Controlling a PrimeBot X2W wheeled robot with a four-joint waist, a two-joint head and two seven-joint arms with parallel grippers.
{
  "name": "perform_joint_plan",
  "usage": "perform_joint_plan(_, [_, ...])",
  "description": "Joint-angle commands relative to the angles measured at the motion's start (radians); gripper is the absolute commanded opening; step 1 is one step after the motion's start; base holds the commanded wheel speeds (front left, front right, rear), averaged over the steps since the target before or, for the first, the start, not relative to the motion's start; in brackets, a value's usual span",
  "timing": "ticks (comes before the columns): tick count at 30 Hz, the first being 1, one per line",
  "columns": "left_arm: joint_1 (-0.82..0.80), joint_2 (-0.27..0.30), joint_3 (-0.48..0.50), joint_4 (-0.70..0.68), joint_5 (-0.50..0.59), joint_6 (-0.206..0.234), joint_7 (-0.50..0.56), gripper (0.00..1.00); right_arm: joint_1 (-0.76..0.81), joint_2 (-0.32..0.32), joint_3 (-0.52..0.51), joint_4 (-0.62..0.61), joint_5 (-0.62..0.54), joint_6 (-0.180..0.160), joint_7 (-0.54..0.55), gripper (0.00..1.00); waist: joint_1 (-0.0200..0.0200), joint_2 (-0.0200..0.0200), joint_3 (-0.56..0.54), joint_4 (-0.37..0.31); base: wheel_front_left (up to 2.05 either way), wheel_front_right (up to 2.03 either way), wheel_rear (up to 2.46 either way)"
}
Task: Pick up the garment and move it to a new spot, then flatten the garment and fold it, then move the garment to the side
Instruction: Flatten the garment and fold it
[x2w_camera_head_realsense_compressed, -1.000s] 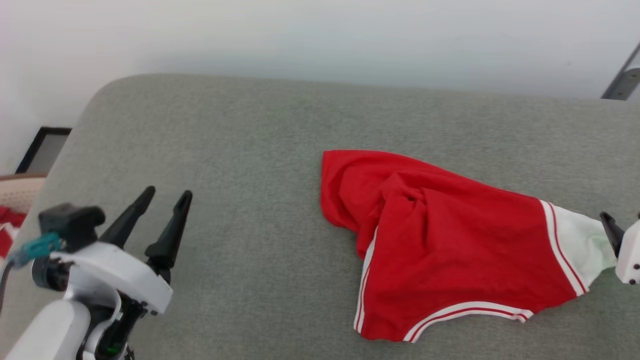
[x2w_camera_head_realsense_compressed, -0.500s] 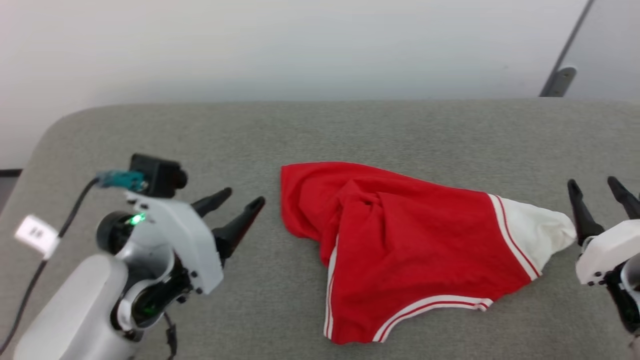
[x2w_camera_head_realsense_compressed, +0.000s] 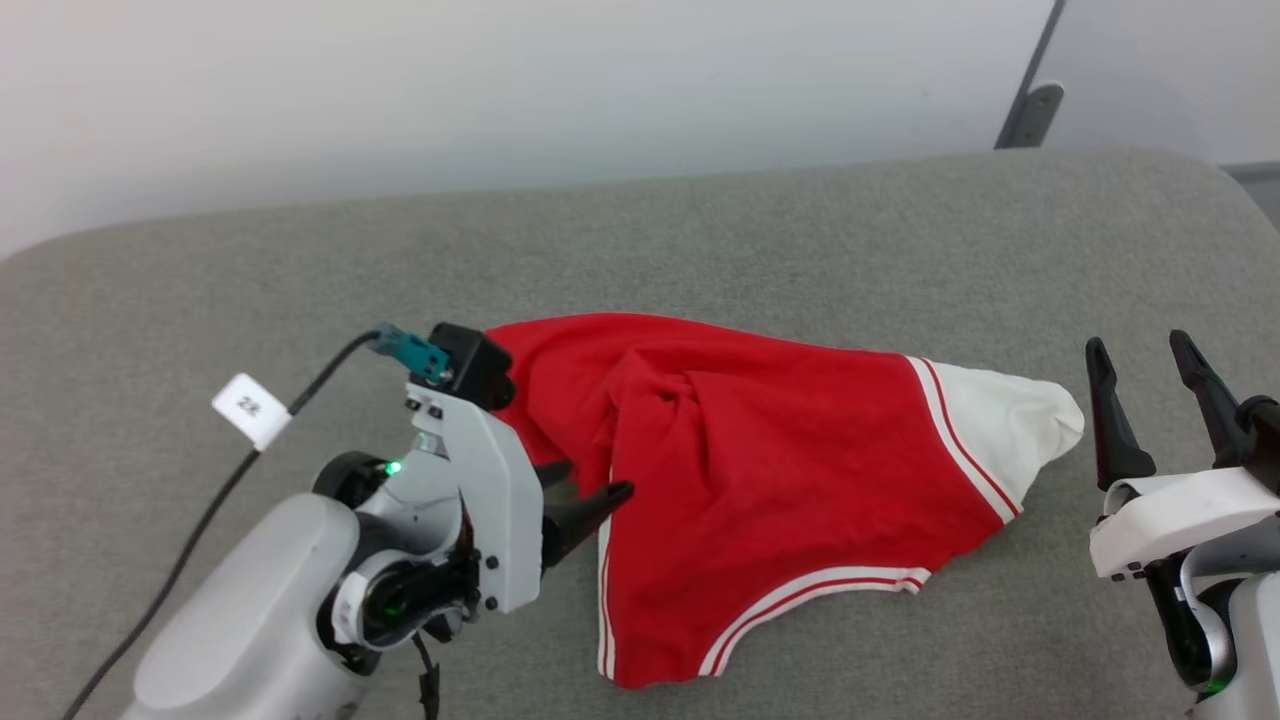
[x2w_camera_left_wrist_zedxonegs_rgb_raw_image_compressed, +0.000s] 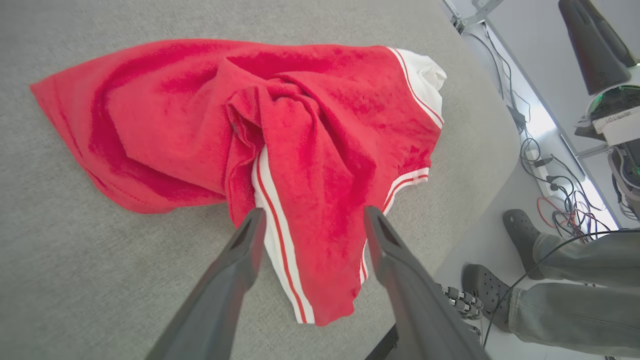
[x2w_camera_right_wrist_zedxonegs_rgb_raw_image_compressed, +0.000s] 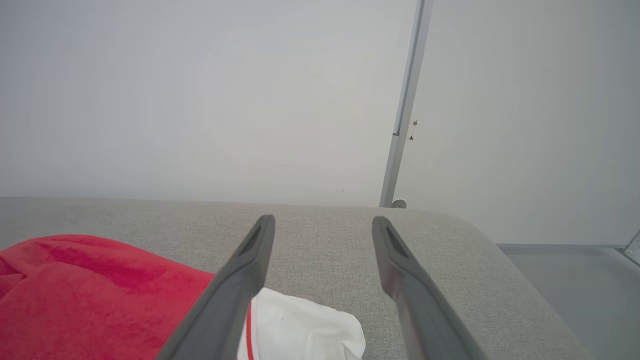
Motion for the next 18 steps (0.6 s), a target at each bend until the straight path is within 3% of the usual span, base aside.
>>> perform_joint_plan(1, [-0.003, -0.005, -0.004, 0.005, -0.002, 0.004, 0.002, 1.00, 0.013, 0.008, -0.003, -0.008, -0.003, -0.001, -0.004, 1.00, 0.0000, 0.0000, 0.022, -0.021, 0.00, 0.00, 0.00])
perform_joint_plan(15, [0.014, -0.054, -0.034, 0.153, -0.010, -0.011, -0.017, 1.00, 0.005, 0.045, -0.023, -0.022, -0.013, -0.001, -0.021, 1.00, 0.0000, 0.0000, 0.079, -0.060, 0.00, 0.00, 0.00])
perform_joint_plan(16, [0.010, -0.059, -0.035, 0.165, -0.010, -0.017, -0.021, 0.34, 0.002, 0.044, -0.025, -0.021, -0.014, -0.001, -0.023, 1.00, 0.0000, 0.0000, 0.081, -0.060, 0.00, 0.00, 0.00])
perform_joint_plan(17, [0.004, -0.063, -0.036, 0.176, -0.009, -0.023, -0.026, 0.00, -0.001, 0.044, -0.026, -0.019, -0.014, -0.001, -0.025, 1.00, 0.0000, 0.0000, 0.082, -0.060, 0.00, 0.00, 0.00])
perform_joint_plan(18, [-0.001, -0.068, -0.033, 0.189, -0.013, -0.027, -0.031, 0.00, -0.003, 0.044, -0.027, -0.018, -0.014, -0.001, -0.026, 1.00, 0.0000, 0.0000, 0.084, -0.060, 0.00, 0.00, 0.00])
